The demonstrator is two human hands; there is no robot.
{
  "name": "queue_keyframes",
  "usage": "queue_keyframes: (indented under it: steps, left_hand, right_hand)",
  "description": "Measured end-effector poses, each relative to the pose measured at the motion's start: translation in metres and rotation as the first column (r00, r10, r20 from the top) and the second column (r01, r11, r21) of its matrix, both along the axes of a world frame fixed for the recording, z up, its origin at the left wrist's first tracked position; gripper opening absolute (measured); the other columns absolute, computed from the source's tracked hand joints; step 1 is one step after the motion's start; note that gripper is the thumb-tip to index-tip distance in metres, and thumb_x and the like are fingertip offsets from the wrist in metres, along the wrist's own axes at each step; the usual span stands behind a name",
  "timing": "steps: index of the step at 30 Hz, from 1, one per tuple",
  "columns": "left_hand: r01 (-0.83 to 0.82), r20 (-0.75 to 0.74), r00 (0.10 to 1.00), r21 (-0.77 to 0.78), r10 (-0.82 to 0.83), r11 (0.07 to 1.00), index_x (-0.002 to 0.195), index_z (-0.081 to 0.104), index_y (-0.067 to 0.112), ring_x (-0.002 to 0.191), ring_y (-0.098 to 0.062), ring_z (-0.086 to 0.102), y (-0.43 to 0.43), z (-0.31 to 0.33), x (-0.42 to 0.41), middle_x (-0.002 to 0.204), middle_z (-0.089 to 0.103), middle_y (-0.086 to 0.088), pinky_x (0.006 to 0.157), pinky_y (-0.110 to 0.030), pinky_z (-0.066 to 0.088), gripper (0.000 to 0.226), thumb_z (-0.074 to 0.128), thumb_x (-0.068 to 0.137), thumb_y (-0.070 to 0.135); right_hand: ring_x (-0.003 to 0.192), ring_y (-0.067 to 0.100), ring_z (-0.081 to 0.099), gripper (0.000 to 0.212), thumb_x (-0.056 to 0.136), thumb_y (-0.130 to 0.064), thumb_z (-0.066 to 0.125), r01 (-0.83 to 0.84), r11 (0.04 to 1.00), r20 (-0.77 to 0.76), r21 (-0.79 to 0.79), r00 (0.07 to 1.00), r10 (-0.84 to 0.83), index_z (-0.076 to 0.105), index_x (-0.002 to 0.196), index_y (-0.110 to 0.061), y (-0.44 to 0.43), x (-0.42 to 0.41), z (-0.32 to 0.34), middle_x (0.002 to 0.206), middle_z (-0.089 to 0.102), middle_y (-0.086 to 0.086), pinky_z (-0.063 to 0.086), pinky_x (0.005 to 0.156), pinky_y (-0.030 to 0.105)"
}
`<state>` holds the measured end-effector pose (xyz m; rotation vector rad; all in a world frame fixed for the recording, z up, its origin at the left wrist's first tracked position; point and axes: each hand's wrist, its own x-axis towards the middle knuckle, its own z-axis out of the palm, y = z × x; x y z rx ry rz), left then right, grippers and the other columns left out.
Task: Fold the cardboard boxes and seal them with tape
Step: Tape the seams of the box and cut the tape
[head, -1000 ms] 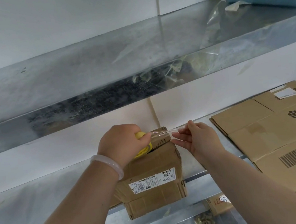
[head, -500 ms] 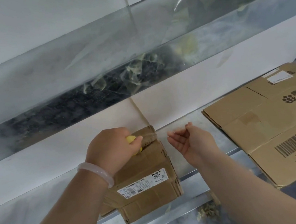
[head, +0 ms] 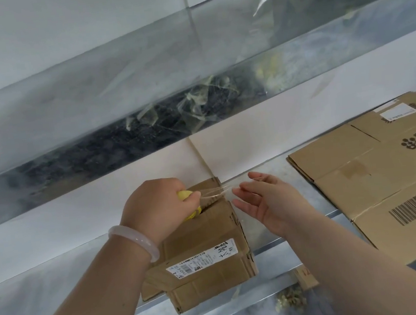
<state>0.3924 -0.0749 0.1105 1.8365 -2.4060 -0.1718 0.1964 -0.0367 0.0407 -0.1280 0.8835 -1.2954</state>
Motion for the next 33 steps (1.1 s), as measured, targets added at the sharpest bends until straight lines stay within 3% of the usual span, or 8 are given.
queue_keyframes:
  steps: [2,9,17,23,27,30,33]
  left_hand:
    - [0.003,0.012,1.0,-0.01,-0.003,1.0,0.068,0.062,0.024,0.064,-0.009,0.055,0.002,0.001,0.0,0.063,0.059,0.005,0.059,-0.03,0.049,0.036,0.052,0.086,0.053]
    - [-0.024,-0.057,0.998,0.007,0.025,1.0,0.074,0.066,0.023,0.069,-0.012,0.057,0.003,0.001,0.009,0.069,0.063,0.004,0.065,-0.033,0.051,0.035,0.051,0.088,0.052]
    - [-0.005,-0.103,0.995,0.015,0.007,1.0,0.079,0.067,0.021,0.07,-0.013,0.059,0.008,0.001,0.016,0.072,0.065,0.001,0.065,-0.036,0.052,0.038,0.049,0.089,0.053]
    - [-0.037,-0.175,0.984,0.007,0.038,0.999,0.079,0.068,0.013,0.071,-0.016,0.061,0.006,0.0,0.024,0.073,0.067,-0.003,0.07,-0.041,0.052,0.045,0.049,0.089,0.053]
    - [-0.054,-0.256,0.965,0.013,0.056,0.998,0.079,0.068,0.02,0.072,-0.01,0.059,0.009,-0.001,0.032,0.075,0.067,0.003,0.068,-0.034,0.052,0.039,0.05,0.09,0.052]
    - [-0.066,-0.314,0.947,0.009,0.066,0.998,0.082,0.069,0.019,0.073,-0.011,0.06,0.012,-0.001,0.039,0.077,0.067,0.003,0.068,-0.034,0.052,0.038,0.05,0.091,0.051]
    - [-0.092,-0.38,0.922,-0.041,0.07,0.995,0.08,0.07,0.021,0.072,-0.007,0.059,0.014,-0.001,0.044,0.075,0.066,0.005,0.062,-0.023,0.046,0.033,0.053,0.091,0.046]
  right_hand:
    - [0.069,0.023,0.069,0.031,0.091,0.01,0.055,0.025,1.0,-0.032,-0.01,0.999,-0.025,0.05,0.117,-0.007,-0.001,0.005,0.002,0.07,0.066,0.012,0.062,0.072,0.04]
    - [0.077,0.021,0.065,0.029,0.093,0.009,0.051,0.078,0.996,-0.186,-0.049,0.979,-0.086,0.05,0.114,-0.011,-0.004,0.02,0.013,0.086,0.057,0.013,0.06,0.078,0.045]
    - [0.084,0.022,0.067,0.029,0.092,0.01,0.051,0.079,0.996,-0.32,-0.045,0.943,-0.089,0.049,0.111,-0.012,-0.001,0.027,0.015,0.102,0.055,0.017,0.061,0.073,0.036]
    - [0.073,0.014,0.067,0.026,0.093,0.006,0.048,0.089,0.983,-0.444,-0.162,0.883,-0.153,0.049,0.106,-0.016,-0.003,0.042,0.023,0.092,0.053,0.01,0.06,0.08,0.039]
    - [0.073,0.01,0.071,0.029,0.092,0.001,0.048,0.074,0.984,-0.66,-0.159,0.734,-0.162,0.049,0.1,-0.027,0.0,0.056,0.014,0.085,0.062,0.002,0.058,0.086,0.04]
    - [0.084,0.015,0.068,0.027,0.094,-0.005,0.048,0.031,0.978,-0.792,-0.209,0.581,-0.187,0.045,0.105,-0.029,0.004,0.062,0.012,0.089,0.063,-0.002,0.053,0.073,0.022]
    - [0.081,0.009,0.061,0.026,0.096,-0.006,0.045,-0.058,0.964,-0.853,-0.26,0.482,-0.201,0.042,0.111,-0.028,0.006,0.065,0.014,0.092,0.058,-0.005,0.043,0.059,0.007]
